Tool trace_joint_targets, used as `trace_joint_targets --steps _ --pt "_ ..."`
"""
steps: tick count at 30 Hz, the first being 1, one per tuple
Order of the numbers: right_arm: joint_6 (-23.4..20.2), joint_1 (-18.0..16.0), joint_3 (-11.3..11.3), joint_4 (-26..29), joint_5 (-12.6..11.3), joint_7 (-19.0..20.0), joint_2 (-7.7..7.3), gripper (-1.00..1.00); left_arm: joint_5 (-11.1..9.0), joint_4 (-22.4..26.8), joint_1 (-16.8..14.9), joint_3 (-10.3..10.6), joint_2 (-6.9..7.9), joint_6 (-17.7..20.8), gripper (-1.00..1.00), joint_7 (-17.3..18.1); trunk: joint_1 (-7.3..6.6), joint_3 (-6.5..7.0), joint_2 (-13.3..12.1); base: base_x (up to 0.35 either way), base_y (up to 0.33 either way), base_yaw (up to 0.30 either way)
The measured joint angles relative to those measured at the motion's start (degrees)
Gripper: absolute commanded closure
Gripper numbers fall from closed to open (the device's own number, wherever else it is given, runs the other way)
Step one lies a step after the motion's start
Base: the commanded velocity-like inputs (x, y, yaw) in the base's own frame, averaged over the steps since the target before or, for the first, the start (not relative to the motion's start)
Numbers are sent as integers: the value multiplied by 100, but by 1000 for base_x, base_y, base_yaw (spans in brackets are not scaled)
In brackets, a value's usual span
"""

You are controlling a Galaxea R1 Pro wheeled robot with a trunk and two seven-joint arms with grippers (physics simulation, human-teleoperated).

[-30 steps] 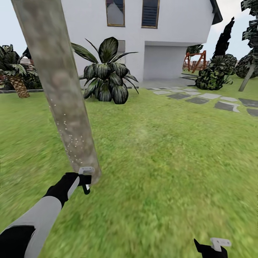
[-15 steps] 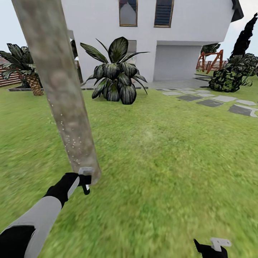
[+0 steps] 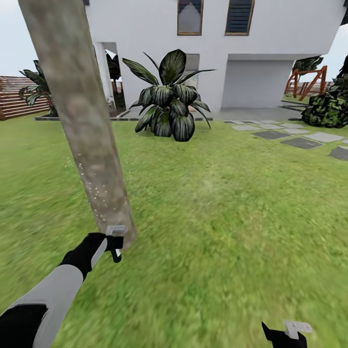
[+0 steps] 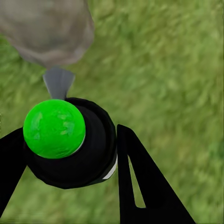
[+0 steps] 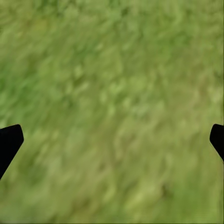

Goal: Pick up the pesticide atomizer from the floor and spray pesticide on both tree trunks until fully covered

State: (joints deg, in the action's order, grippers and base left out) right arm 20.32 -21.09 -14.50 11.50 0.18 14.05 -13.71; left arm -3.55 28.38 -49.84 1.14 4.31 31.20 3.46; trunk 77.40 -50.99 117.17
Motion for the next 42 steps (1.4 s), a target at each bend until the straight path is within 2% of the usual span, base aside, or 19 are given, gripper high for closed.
trace_joint_targets --steps 14,28,36,42 --pt "3 0 0 1 0 1 0 -100 -3 -9 1 -5 0 0 100 0 0 0 0 175 -284 57" --pt "-1 0 1 -5 0 1 0 -100 -4 -3 1 -10 4 0 100 -53 0 0 0 174 -279 272" --pt "-1 0 1 -4 0 1 0 -100 -10 -1 1 -16 5 0 100 -72 0 0 0 -165 -177 277" --pt "-1 0 1 -3 1 1 0 -100 -7 -9 1 -17 0 0 100 -79 0 0 0 185 -265 258"
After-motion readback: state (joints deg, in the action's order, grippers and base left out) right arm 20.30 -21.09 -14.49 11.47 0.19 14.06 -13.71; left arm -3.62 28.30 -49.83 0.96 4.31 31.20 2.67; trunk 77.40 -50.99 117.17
